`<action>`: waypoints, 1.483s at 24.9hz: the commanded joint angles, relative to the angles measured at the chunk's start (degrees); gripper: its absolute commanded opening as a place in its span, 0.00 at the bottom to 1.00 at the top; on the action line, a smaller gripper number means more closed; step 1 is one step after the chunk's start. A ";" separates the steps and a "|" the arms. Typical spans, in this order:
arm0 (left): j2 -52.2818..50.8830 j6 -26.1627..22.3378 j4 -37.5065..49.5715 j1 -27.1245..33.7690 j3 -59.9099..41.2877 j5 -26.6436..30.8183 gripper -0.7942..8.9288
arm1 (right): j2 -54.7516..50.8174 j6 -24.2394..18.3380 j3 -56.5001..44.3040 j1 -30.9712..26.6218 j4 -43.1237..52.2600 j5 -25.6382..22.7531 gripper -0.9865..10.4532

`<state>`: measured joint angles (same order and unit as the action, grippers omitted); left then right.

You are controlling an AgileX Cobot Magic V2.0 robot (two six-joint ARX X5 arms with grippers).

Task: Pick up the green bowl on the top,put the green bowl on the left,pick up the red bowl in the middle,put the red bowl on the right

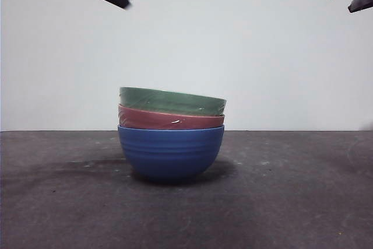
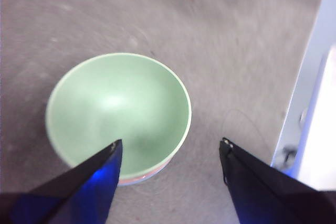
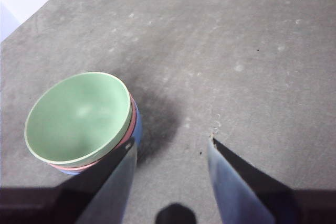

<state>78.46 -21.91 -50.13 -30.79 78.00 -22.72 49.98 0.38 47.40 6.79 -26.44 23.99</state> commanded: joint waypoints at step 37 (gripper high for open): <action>22.58 -13.62 -11.82 -11.32 16.72 9.14 0.07 | 0.07 -0.52 0.15 0.20 0.26 -0.11 0.28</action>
<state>100.88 -35.48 -62.04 -41.78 93.86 -13.41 49.98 0.38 47.42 6.79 -26.57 23.94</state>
